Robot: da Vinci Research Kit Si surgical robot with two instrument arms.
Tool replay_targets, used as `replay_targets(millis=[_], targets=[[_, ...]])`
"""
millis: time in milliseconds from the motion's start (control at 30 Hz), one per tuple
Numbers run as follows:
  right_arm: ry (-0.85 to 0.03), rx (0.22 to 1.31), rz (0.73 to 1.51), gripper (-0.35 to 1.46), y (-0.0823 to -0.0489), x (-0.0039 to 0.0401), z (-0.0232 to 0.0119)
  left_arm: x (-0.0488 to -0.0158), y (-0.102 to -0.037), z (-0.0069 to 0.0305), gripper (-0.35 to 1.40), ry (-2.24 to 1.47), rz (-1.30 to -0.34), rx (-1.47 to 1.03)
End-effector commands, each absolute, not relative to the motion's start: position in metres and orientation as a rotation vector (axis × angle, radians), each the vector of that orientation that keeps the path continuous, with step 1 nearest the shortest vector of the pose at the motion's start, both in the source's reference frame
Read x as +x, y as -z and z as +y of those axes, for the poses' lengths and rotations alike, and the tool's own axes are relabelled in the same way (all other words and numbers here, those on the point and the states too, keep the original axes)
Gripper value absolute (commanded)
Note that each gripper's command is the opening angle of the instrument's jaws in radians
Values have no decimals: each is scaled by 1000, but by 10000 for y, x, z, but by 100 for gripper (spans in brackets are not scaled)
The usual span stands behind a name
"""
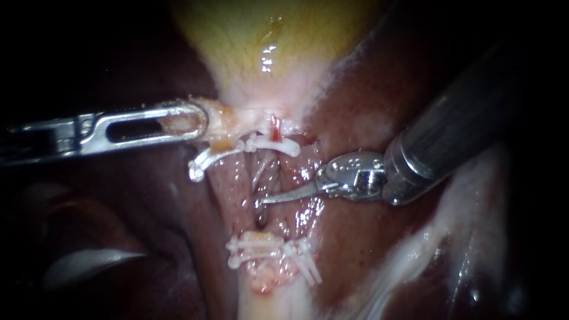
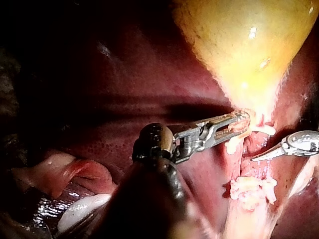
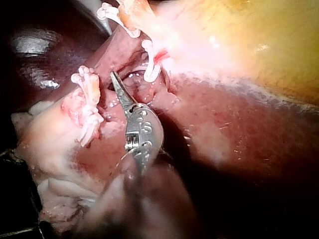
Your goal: Go back from the cut right tube
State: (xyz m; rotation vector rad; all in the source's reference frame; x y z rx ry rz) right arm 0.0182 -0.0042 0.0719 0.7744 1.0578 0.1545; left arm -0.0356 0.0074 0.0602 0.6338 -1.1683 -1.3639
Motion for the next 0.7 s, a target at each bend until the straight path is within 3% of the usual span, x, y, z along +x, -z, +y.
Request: replay_targets(millis=[33,433,467,533,567,700], targets=[[-156,775,1057,-35,-719,182,-42,-356,-602,73,-35,1364,-1169,634],[-171,791,1053,-35,-717,183,-44,-356,-602,73,-35,1364,-1169,634],[-173,788,1053,-23,-717,183,-45,-356,-602,73,-35,1364,-1169,634],[-174,787,1056,69,-715,185,-47,-356,-602,73,-35,1364,-1169,634],[-175,787,1062,106,-715,187,-48,-356,-602,73,-35,1364,-1169,634],[-174,783,1068,133,-713,191,-56,-356,-602,73,-35,1364,-1169,634]])
